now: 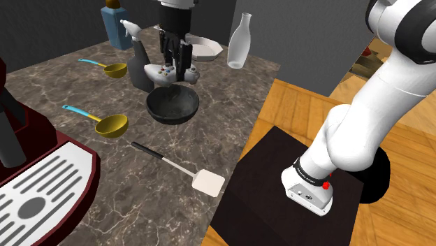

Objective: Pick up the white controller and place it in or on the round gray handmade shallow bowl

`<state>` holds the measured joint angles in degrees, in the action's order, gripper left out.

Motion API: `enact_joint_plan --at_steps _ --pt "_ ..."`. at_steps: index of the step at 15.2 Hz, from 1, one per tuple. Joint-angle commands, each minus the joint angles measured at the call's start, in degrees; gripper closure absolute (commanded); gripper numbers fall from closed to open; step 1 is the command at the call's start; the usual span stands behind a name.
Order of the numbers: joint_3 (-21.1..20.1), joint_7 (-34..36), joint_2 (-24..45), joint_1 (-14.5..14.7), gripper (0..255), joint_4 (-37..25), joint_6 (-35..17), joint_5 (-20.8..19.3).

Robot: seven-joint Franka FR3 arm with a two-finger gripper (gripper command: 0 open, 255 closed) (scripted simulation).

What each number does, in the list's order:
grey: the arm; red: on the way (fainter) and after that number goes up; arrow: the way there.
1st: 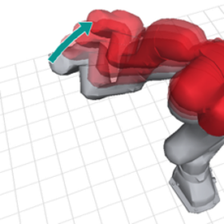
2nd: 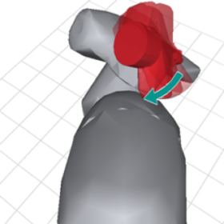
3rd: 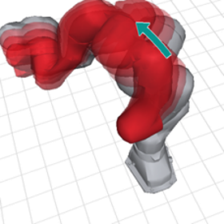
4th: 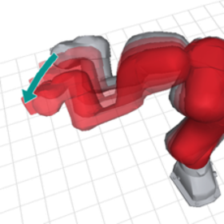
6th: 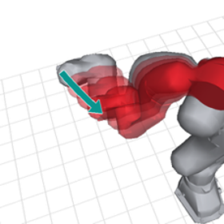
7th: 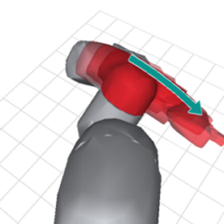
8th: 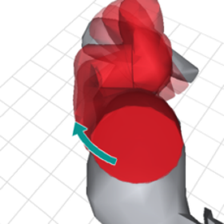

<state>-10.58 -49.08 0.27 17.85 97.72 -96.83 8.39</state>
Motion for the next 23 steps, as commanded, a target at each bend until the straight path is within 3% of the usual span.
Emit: enact_joint_plan --at_steps 1,13,21,22,23 --pt "-0.3 0.6 0.6 0.3 255 0.2 -0.9 -0.1" --pt "-0.4 -0.6 0.9 0.4 255 9.6 -10.5 0.2" --pt "-0.4 -0.6 0.9 0.4 255 9.6 -10.5 0.2" --pt "-0.4 -0.6 0.9 0.4 0 9.6 -10.5 0.2" --pt "-0.4 -0.6 0.9 0.4 0 9.6 -10.5 0.2"
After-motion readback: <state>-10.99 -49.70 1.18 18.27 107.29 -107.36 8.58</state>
